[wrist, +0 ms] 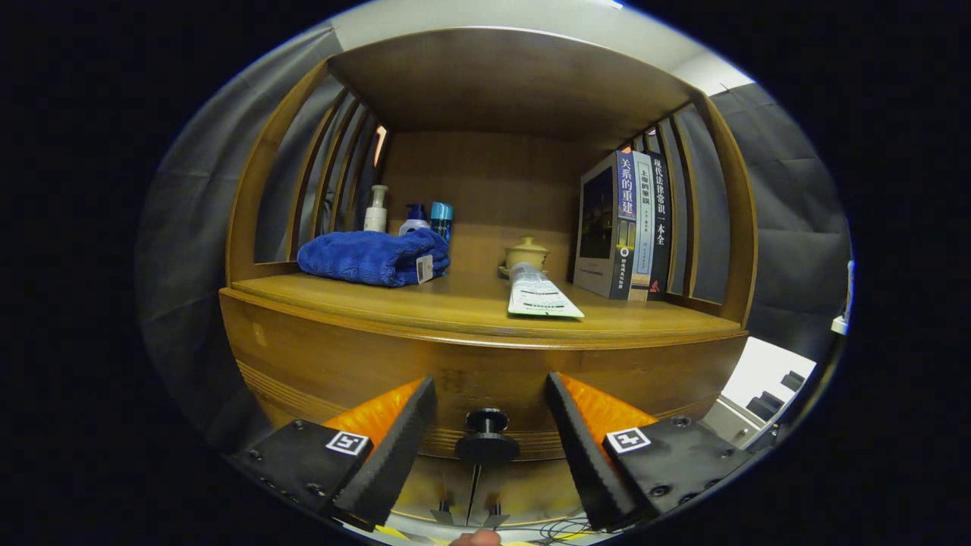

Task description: Pull open the drawer, take out the items inside it, and place them on the countertop above the cabinet.

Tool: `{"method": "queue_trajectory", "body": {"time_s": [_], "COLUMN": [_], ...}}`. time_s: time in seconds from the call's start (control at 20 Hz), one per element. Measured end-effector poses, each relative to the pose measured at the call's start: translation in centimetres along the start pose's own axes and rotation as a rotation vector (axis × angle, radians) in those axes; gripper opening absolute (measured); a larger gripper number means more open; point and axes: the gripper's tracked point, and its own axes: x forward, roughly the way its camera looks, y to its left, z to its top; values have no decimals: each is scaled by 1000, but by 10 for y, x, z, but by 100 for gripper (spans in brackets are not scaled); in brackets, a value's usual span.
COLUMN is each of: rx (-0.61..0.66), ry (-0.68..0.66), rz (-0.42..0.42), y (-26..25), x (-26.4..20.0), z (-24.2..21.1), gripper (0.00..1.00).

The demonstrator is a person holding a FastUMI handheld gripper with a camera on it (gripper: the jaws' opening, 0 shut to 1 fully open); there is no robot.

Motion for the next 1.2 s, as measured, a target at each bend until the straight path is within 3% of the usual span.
{"method": "queue_trajectory", "body": {"time_s": [0.25, 0.6, 0.8, 1.2], "rx": [-77, -26, -81, 15], "ry": [-5, -110, -129, -169], "rz": [-13, 92, 85, 110], "y": [-5, 11, 4, -10], "x": [-20, -125, -179, -239], "z": [17, 90, 117, 180], "gripper": [99, 98, 98, 98]}}
